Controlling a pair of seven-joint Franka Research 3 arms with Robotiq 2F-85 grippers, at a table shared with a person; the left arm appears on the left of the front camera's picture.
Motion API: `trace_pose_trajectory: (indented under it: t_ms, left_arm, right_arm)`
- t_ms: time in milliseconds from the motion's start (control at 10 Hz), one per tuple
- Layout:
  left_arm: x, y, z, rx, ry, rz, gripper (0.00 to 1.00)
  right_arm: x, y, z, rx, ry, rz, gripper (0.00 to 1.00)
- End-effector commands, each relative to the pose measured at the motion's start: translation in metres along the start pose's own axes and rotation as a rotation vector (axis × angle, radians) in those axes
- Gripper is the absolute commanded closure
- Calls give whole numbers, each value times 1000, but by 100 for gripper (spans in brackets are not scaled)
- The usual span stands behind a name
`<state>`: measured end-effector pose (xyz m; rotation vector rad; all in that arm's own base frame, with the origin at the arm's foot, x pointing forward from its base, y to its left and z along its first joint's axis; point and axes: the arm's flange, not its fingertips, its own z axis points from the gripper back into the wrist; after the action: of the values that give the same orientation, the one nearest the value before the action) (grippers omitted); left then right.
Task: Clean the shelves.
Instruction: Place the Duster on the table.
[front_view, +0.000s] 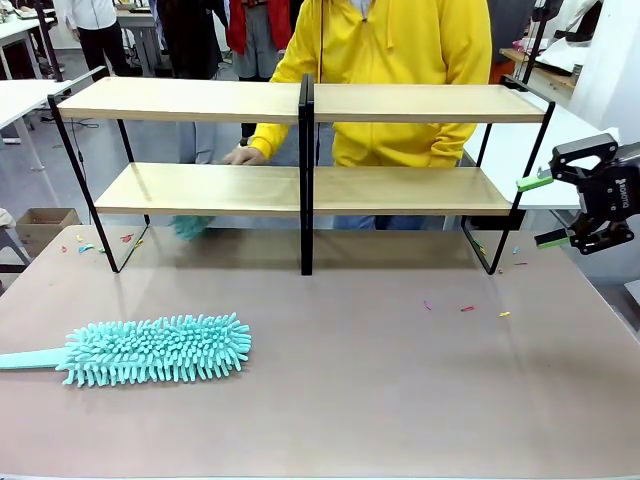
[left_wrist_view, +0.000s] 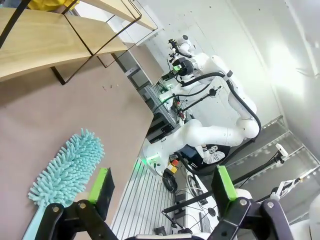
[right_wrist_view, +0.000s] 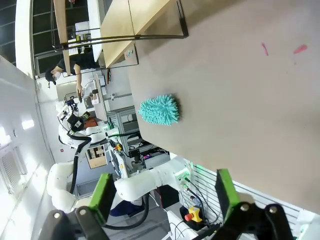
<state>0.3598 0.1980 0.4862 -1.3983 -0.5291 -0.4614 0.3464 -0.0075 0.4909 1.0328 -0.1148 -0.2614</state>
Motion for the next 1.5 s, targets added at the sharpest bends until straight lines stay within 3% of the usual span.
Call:
trace_pose_trajectory:
  t_ms: [0, 1400]
  left_arm:
    - [-3, -2, -2, 7, -3, -17, 0]
    - [-3, -2, -2, 7, -3, -17, 0]
  right_arm:
    - [1, 1, 0, 0, -12, 10, 0]
    - [1, 1, 0, 0, -12, 10, 0]
